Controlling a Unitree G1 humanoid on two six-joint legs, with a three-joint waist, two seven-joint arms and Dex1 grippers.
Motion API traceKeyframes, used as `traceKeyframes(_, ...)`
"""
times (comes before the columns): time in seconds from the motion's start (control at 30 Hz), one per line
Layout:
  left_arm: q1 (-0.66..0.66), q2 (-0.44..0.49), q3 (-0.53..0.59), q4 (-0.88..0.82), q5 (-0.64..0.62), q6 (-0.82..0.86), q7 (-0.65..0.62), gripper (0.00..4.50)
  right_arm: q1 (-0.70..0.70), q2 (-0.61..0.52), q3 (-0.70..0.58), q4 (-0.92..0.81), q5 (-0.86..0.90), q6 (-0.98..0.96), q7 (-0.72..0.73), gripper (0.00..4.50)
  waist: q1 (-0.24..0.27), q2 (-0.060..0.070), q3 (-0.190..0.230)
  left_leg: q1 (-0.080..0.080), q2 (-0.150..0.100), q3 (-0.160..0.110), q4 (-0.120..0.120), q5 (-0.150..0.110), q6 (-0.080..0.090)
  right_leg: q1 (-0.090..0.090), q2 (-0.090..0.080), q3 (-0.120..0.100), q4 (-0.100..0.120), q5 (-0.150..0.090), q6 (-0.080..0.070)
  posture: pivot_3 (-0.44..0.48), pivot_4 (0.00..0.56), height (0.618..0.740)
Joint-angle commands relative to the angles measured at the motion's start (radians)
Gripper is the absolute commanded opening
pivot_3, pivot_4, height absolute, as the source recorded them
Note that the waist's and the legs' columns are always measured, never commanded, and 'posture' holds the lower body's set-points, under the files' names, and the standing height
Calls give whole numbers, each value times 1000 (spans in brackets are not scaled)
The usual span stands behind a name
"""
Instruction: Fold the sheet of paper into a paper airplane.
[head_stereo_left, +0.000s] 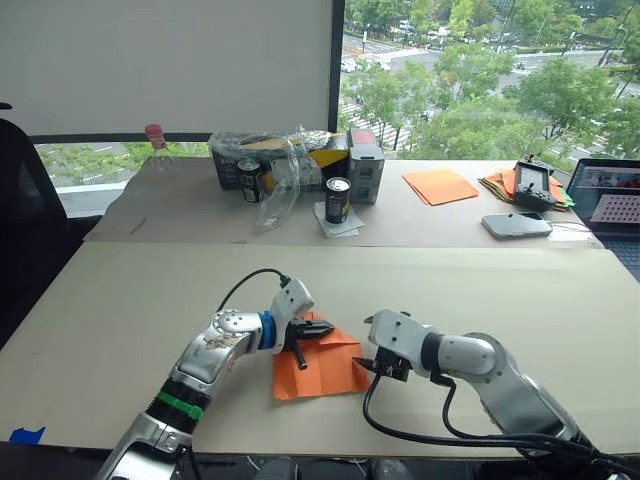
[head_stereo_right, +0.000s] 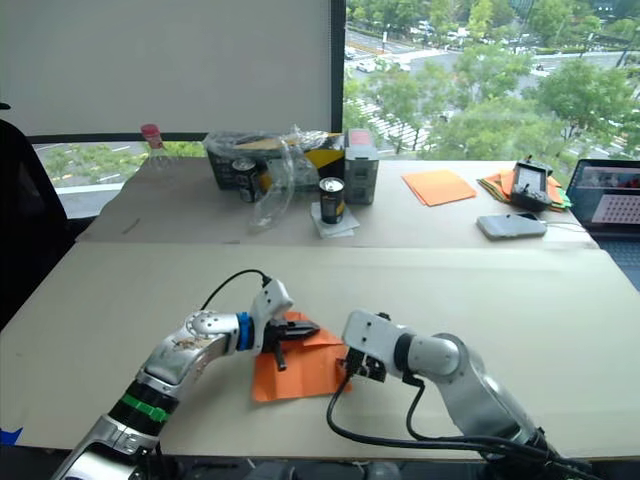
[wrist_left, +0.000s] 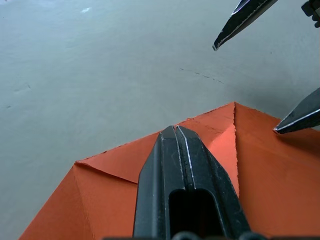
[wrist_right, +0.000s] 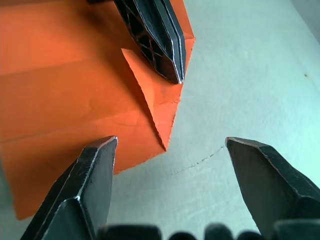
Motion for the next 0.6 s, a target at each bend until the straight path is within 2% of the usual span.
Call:
traceKeyframes(0.03, 4, -8, -34, 48, 37, -14, -18, 0, -26, 28, -84, -46, 32, 50, -41, 3665, 1, 0, 0, 0, 0, 0, 0, 0, 0, 0, 0, 0, 0, 0, 0, 0, 150, 670)
traceKeyframes(0.13, -5, -16, -37, 72, 48, -33, -30, 0, -36, 49, -105, -20, 30, 75, -75, 2846, 7, 0, 0, 0, 0, 0, 0, 0, 0, 0, 0, 0, 0, 0, 0, 0, 150, 670)
traceKeyframes(0.4, -24, -17, -26, 117, 67, -71, -38, 0, -76, 147, -62, 107, 22, 62, -138, 26, 7, 0, 0, 2, 0, 0, 0, 0, 0, 1, 0, 0, 0, 0, 0, 0, 150, 670)
traceKeyframes(0.6, -23, -32, -16, 77, 68, -48, -13, 0, -37, 204, -60, 173, 33, 54, -173, 26, 8, 0, 0, 2, 0, 0, 0, 0, 0, 1, 0, 0, 0, 0, 0, 0, 150, 670)
